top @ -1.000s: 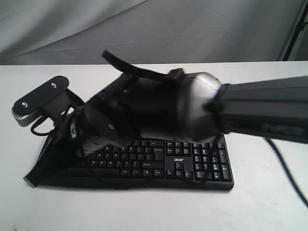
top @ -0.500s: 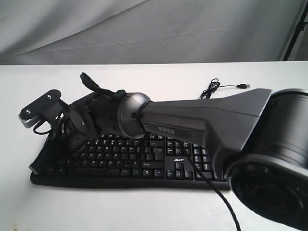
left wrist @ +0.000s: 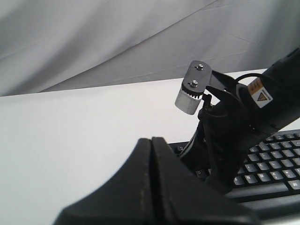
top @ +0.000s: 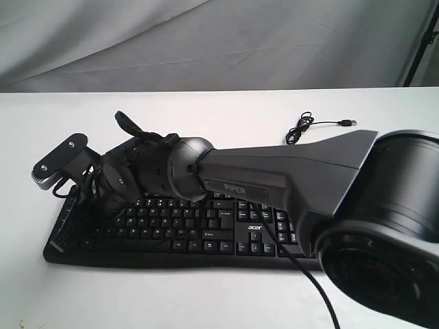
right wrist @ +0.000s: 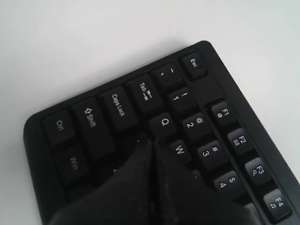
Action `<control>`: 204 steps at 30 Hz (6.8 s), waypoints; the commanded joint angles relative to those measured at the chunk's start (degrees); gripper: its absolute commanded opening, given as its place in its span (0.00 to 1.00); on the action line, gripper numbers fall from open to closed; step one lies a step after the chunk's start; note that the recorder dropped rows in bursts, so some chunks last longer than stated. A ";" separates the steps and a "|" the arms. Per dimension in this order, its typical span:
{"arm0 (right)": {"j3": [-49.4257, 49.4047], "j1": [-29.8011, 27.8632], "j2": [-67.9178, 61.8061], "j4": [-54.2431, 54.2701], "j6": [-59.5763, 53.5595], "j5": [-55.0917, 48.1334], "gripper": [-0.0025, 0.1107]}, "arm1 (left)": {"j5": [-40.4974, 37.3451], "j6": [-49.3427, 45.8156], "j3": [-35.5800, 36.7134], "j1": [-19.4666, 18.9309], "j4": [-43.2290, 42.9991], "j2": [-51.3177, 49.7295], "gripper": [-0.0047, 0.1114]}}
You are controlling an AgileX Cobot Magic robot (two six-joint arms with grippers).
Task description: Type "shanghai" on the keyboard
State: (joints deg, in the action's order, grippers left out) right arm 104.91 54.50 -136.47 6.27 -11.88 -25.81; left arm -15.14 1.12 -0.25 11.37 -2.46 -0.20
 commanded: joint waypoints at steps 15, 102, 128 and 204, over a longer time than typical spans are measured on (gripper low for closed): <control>0.17 -0.37 -0.97 -1.19 -2.41 1.07 0.02 | 0.27 0.16 0.25 0.23 -0.04 0.20 0.04; 1.72 1.68 -0.17 -4.01 1.20 1.29 0.02 | 0.27 0.16 0.25 0.23 -0.04 0.20 0.04; 1.87 1.56 -1.97 -3.76 1.20 4.00 0.02 | 0.27 0.16 0.25 0.23 -0.04 0.20 0.04; -33.05 -2.58 14.07 -5.83 8.82 20.70 0.02 | 0.27 0.16 0.25 0.23 -0.04 0.20 0.04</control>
State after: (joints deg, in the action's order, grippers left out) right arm 72.08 51.98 -122.21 0.00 -2.97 -5.69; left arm -15.14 1.12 -0.25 11.37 -2.46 -0.20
